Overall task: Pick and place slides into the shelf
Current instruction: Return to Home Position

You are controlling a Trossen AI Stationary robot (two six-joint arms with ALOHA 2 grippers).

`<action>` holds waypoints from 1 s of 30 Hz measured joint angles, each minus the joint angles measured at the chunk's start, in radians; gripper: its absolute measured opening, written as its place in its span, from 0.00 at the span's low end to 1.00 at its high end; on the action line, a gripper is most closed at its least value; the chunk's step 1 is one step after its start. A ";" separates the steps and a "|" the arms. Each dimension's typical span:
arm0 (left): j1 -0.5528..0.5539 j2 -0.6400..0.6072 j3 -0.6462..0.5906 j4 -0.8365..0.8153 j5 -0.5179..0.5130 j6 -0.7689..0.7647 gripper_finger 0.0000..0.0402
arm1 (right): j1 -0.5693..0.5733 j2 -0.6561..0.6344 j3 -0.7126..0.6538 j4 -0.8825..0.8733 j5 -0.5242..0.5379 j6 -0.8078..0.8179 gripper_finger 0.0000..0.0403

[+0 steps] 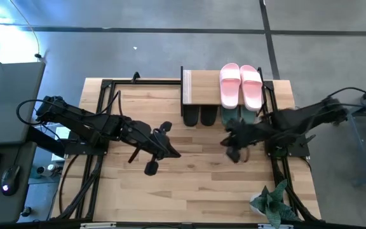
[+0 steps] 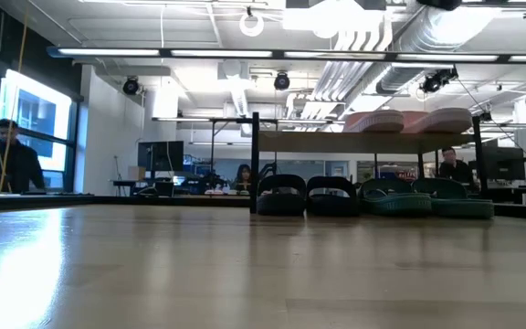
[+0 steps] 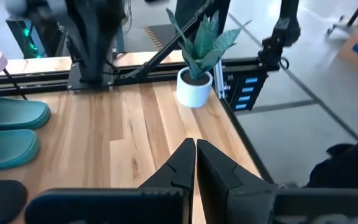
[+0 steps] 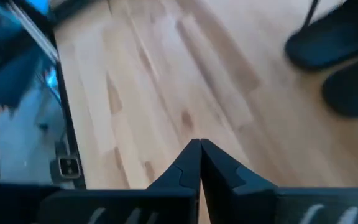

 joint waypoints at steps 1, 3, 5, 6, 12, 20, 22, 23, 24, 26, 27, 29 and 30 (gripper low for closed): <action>0.000 0.000 0.000 0.009 0.000 -0.012 0.01 | 0.000 -0.037 -0.001 -0.003 0.023 -0.012 0.00; 0.000 0.000 0.000 0.034 0.000 -0.031 0.01 | 0.011 -0.125 -0.030 -0.006 0.063 -0.010 0.00; 0.000 0.000 0.000 0.055 0.000 -0.034 0.01 | 0.031 -0.220 -0.086 -0.004 0.107 0.035 0.00; 0.000 0.000 0.000 0.061 0.000 -0.040 0.01 | 0.045 -0.268 -0.124 0.012 0.114 0.068 0.00; 0.000 0.000 0.000 0.103 0.000 -0.067 0.01 | 0.131 -0.474 -0.431 0.375 0.010 0.177 0.00; 0.030 0.000 0.000 0.262 0.048 -0.168 0.01 | 0.054 -0.441 -0.633 0.987 -0.141 -0.096 0.00; 0.063 0.000 0.000 0.338 0.105 -0.167 0.01 | -0.005 -0.423 -0.617 1.008 -0.186 -0.179 0.00; 0.084 0.000 0.000 0.374 0.136 -0.164 0.01 | -0.038 -0.419 -0.599 1.018 -0.213 -0.222 0.00; 0.108 -0.005 0.000 0.402 0.167 -0.163 0.01 | -0.072 -0.418 -0.575 1.025 -0.244 -0.264 0.00; 0.164 -0.022 0.000 0.440 0.223 -0.165 0.01 | -0.147 -0.417 -0.513 1.020 -0.317 -0.347 0.00; 0.195 -0.036 0.000 0.451 0.244 -0.171 0.01 | -0.184 -0.416 -0.474 0.999 -0.351 -0.387 0.00; 0.258 -0.071 0.000 0.441 0.286 -0.186 0.01 | -0.256 -0.416 -0.378 0.920 -0.398 -0.458 0.00; 0.287 -0.088 0.000 0.433 0.302 -0.191 0.01 | -0.288 -0.416 -0.321 0.862 -0.402 -0.497 0.00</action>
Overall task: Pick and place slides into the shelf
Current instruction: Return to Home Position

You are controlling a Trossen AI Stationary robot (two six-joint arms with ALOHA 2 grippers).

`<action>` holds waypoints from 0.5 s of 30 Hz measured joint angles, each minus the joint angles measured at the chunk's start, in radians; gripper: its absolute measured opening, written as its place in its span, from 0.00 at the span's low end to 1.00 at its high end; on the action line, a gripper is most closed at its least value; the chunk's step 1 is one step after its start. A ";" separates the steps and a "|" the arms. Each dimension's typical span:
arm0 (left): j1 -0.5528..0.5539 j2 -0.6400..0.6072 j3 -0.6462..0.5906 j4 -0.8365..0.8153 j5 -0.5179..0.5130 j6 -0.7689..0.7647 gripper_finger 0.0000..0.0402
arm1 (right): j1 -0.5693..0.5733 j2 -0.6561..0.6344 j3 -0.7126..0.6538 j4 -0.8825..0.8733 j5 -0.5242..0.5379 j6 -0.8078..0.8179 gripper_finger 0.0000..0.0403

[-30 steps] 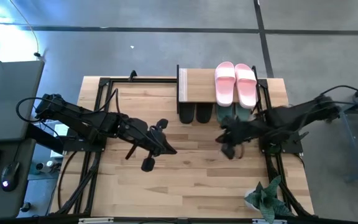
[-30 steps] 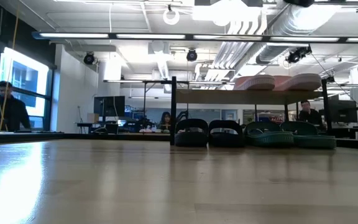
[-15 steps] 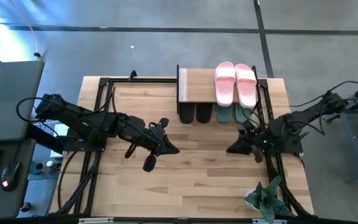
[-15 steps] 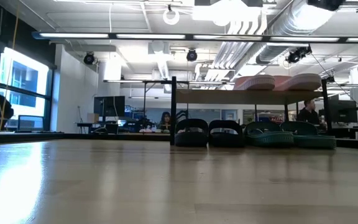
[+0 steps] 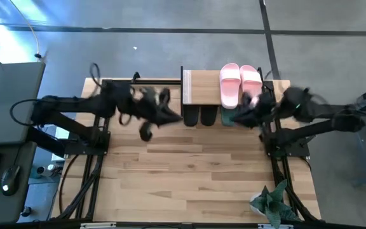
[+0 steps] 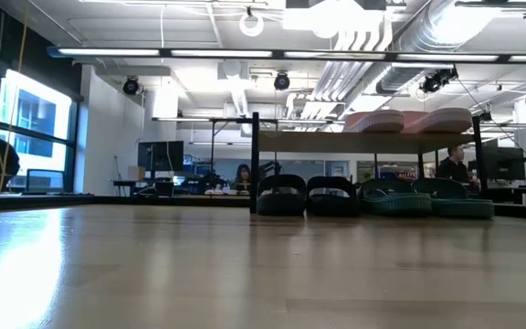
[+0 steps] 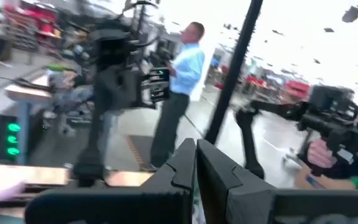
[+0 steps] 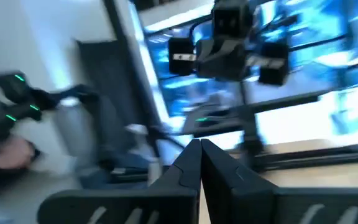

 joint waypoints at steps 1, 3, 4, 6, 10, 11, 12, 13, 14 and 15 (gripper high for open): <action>0.027 -0.021 0.000 -0.014 0.016 -0.003 0.01 | -0.030 -0.001 0.057 -0.072 0.002 -0.043 0.00; 0.076 -0.071 -0.001 -0.045 0.042 -0.004 0.01 | -0.073 -0.001 0.166 -0.216 0.042 -0.111 0.00; 0.095 -0.100 0.000 -0.050 0.044 0.001 0.01 | -0.088 0.000 0.214 -0.273 0.065 -0.143 0.00; 0.119 -0.167 0.000 -0.092 0.046 0.015 0.01 | -0.106 -0.004 0.303 -0.367 0.111 -0.193 0.00; 0.132 -0.295 0.000 -0.172 -0.001 0.064 0.01 | -0.109 -0.045 0.410 -0.468 0.176 -0.236 0.00; 0.131 -0.326 0.000 -0.198 -0.028 0.071 0.01 | -0.109 -0.065 0.420 -0.487 0.183 -0.236 0.00; 0.130 -0.354 0.000 -0.221 -0.050 0.078 0.01 | -0.109 -0.086 0.422 -0.498 0.197 -0.234 0.00; 0.129 -0.381 0.000 -0.245 -0.067 0.081 0.01 | -0.109 -0.111 0.418 -0.506 0.210 -0.223 0.00; 0.129 -0.399 0.000 -0.273 -0.076 0.080 0.01 | -0.109 -0.142 0.402 -0.506 0.219 -0.213 0.00; 0.128 -0.415 0.000 -0.298 -0.081 0.080 0.01 | -0.109 -0.174 0.380 -0.510 0.230 -0.199 0.00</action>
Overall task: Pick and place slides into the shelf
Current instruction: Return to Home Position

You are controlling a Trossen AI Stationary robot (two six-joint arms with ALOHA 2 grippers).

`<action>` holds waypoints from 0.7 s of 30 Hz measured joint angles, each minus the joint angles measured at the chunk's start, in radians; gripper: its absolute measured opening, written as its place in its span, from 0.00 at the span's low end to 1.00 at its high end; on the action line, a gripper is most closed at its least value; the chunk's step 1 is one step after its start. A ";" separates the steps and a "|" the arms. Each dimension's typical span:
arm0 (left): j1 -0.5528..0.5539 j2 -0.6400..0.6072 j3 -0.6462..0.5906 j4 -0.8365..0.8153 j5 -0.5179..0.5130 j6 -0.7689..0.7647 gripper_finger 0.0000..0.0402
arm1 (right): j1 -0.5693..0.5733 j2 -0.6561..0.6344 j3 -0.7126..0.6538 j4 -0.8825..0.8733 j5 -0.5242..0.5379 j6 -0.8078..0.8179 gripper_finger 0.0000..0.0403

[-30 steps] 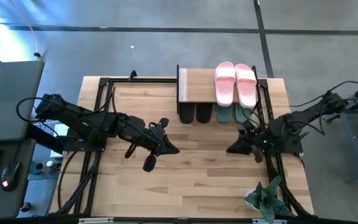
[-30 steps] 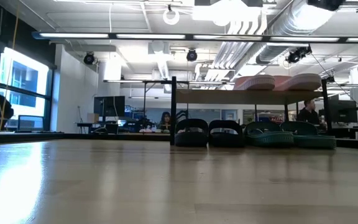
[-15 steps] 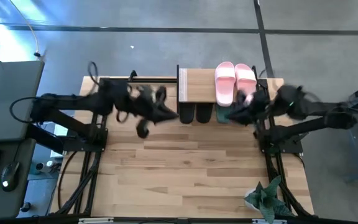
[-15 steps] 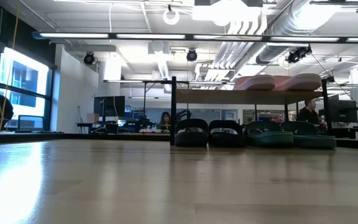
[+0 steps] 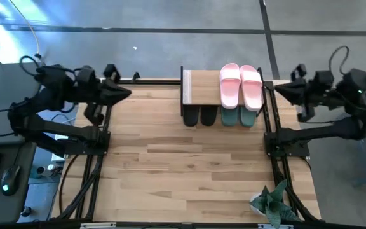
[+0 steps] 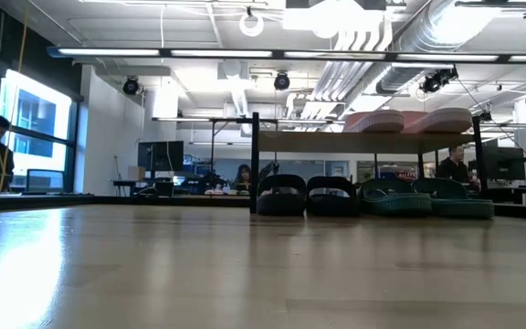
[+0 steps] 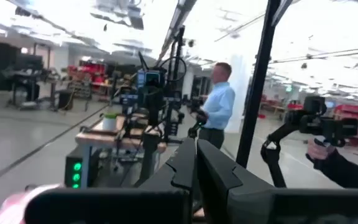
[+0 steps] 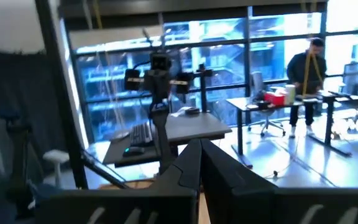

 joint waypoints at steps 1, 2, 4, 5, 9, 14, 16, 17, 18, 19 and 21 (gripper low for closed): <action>-0.005 -0.017 0.000 -0.029 -0.004 0.000 0.01 | 0.000 -0.034 -0.028 -0.002 0.016 0.017 0.00; -0.012 -0.032 0.000 -0.062 -0.015 0.001 0.01 | 0.000 -0.071 -0.060 0.001 0.034 0.034 0.00; -0.029 -0.056 0.000 -0.114 -0.059 0.006 0.01 | 0.000 -0.148 -0.143 0.018 0.051 0.074 0.00; -0.039 -0.070 0.000 -0.142 -0.089 0.014 0.01 | 0.000 -0.186 -0.187 0.045 0.052 0.092 0.00; -0.077 -0.119 -0.001 -0.225 -0.210 0.039 0.01 | 0.000 -0.334 -0.340 0.162 0.052 0.131 0.00; -0.104 -0.223 -0.081 -0.218 -0.284 0.044 0.01 | 0.000 -0.492 -0.459 0.198 0.065 0.187 0.00; -0.102 -0.282 -0.146 -0.180 -0.291 0.032 0.01 | 0.000 -0.550 -0.490 0.199 0.094 0.203 0.00; -0.102 -0.312 -0.183 -0.160 -0.295 0.025 0.01 | 0.000 -0.577 -0.503 0.200 0.100 0.208 0.00; -0.102 -0.344 -0.221 -0.137 -0.300 0.014 0.01 | 0.000 -0.603 -0.515 0.201 0.107 0.209 0.00; -0.102 -0.372 -0.258 -0.112 -0.303 0.003 0.01 | 0.000 -0.628 -0.524 0.201 0.113 0.210 0.00; -0.102 -0.430 -0.328 -0.075 -0.308 -0.006 0.01 | 0.000 -0.645 -0.534 0.210 0.127 0.210 0.00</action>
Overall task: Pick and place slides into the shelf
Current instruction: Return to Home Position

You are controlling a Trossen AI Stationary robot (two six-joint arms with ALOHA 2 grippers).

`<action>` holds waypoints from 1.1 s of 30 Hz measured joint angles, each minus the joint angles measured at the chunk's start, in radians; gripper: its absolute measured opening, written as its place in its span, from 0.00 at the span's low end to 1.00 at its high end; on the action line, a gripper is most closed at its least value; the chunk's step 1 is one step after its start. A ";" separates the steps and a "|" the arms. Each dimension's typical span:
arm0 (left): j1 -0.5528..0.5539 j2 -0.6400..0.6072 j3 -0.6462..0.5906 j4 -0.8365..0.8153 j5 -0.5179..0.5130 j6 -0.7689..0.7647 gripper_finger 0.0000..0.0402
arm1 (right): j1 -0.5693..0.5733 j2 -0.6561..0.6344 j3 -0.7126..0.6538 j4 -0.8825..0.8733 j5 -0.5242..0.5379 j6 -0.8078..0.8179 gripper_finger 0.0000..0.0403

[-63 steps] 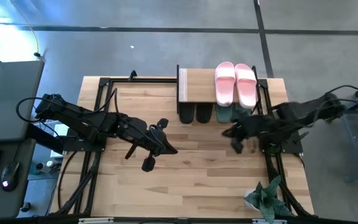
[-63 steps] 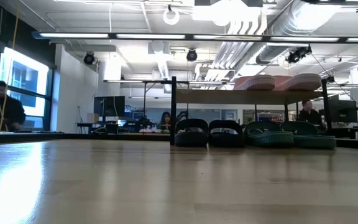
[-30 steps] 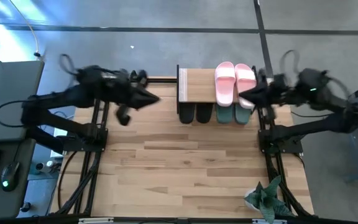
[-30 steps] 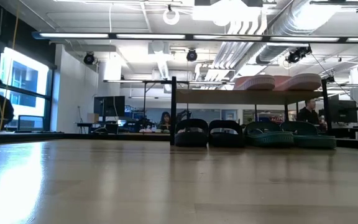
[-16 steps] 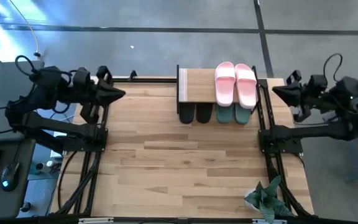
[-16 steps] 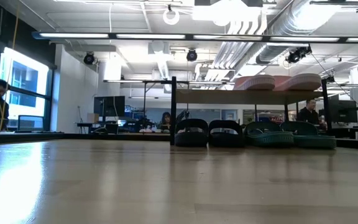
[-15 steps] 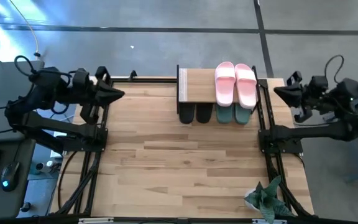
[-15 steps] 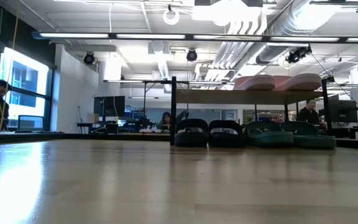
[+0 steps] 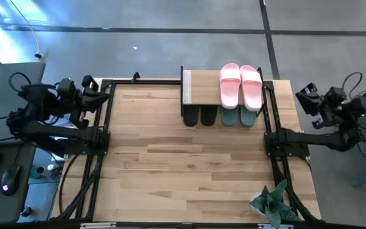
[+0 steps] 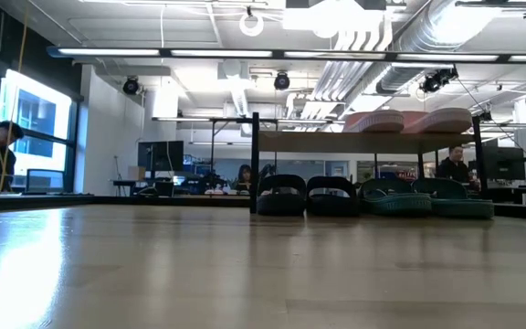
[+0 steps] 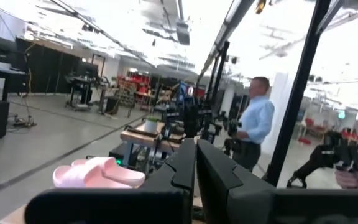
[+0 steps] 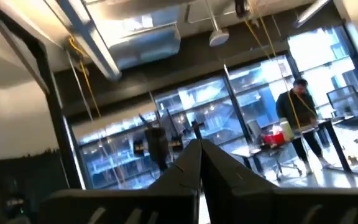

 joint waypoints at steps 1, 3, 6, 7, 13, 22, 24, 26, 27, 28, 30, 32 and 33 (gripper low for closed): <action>0.000 -0.027 -0.031 0.014 -0.004 -0.008 0.01 | 0.000 0.002 0.002 -0.020 0.000 0.000 0.00; 0.000 -0.083 -0.090 0.045 -0.012 -0.024 0.01 | 0.000 0.011 0.011 -0.030 -0.001 -0.008 0.00; 0.000 -0.154 -0.163 0.060 -0.031 -0.054 0.01 | 0.000 0.000 -0.013 -0.026 -0.001 -0.004 0.00; 0.000 -0.171 -0.181 0.073 -0.040 -0.060 0.01 | 0.000 0.000 -0.032 -0.011 -0.002 0.003 0.00; 0.000 -0.287 -0.277 0.102 -0.041 -0.071 0.01 | 0.000 0.001 -0.212 0.222 -0.085 0.065 0.00; 0.000 -0.431 -0.411 0.201 -0.034 -0.080 0.01 | 0.000 0.001 -0.434 0.516 -0.122 0.171 0.00; 0.000 -0.434 -0.439 0.227 -0.034 -0.087 0.01 | 0.000 0.000 -0.477 0.567 -0.123 0.200 0.00; 0.000 -0.434 -0.459 0.224 -0.034 -0.090 0.01 | 0.001 0.001 -0.528 0.626 -0.126 0.224 0.00; 0.000 -0.434 -0.472 0.236 -0.034 -0.095 0.01 | 0.001 0.001 -0.552 0.667 -0.126 0.235 0.00; 0.000 -0.435 -0.490 0.258 -0.034 -0.097 0.01 | 0.001 0.001 -0.578 0.711 -0.126 0.247 0.00; 0.000 -0.434 -0.524 0.301 -0.028 -0.101 0.01 | 0.001 0.001 -0.629 0.777 -0.126 0.270 0.00; 0.000 -0.435 -0.555 0.364 -0.014 -0.105 0.01 | 0.001 0.001 -0.679 0.830 -0.126 0.295 0.00; 0.000 -0.435 -0.574 0.393 -0.011 -0.109 0.01 | 0.001 0.001 -0.698 0.852 -0.126 0.304 0.00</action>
